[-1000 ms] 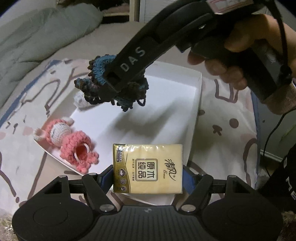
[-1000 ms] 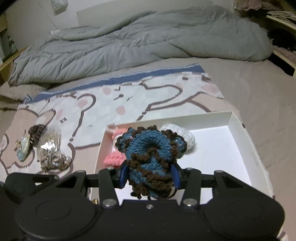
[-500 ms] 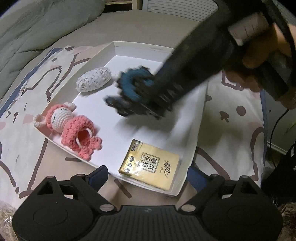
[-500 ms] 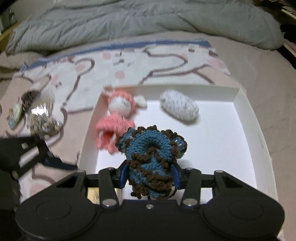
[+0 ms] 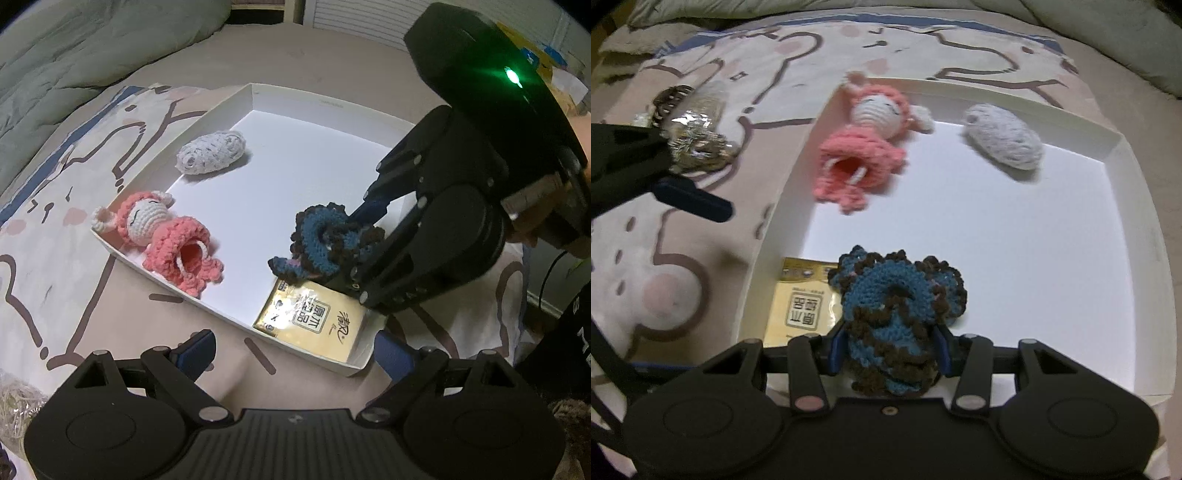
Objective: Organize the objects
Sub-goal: 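Carry the tissue pack and crocheted flower over the white box and release both, then withdraw both tools from the box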
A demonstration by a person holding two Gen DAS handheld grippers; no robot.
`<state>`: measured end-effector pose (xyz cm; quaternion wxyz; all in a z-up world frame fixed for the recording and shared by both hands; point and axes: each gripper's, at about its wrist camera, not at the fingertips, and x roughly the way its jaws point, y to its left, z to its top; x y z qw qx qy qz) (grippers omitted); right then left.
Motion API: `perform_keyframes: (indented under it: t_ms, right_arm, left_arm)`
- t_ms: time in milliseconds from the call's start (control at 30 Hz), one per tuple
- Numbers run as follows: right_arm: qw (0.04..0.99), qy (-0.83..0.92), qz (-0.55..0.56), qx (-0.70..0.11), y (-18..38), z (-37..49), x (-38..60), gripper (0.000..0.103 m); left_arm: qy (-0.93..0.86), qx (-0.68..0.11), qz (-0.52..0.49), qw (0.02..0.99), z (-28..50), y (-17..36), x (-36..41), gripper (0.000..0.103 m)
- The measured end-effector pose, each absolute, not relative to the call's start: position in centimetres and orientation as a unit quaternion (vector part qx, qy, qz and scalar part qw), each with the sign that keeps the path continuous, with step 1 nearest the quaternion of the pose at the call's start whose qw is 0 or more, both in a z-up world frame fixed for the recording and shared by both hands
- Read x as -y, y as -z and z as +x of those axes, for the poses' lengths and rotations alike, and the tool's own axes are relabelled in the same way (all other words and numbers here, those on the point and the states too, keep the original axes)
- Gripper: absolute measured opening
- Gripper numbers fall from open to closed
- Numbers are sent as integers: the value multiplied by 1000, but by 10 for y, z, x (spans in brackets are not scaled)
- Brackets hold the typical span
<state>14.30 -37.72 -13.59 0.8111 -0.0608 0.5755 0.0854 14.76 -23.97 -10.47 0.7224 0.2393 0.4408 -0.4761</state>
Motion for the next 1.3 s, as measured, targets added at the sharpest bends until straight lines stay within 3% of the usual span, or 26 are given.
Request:
perform_keyframes:
  t_ms: [367,467,533,900,1300]
  right_arm:
    - [820,-51,-68,-566,121,135,395,51]
    - [826,-50,-49,-559,113,131,404,67]
    - [833,-49,-36,-549,106,128,408,70]
    - [855,-28,9,-517,83,114,433,70]
    - [883,4,37,-469,59,91,453,79]
  left_arm:
    - [456,-442,200,747,151,93,237,93]
    - [454,-439,193,751,150,89,237,93]
    - [452,-438,190,754,149,87,238,93]
    - [425,-436,164,776,144,77,233,93]
    - [382,-424,117,813,141,54,214,93]
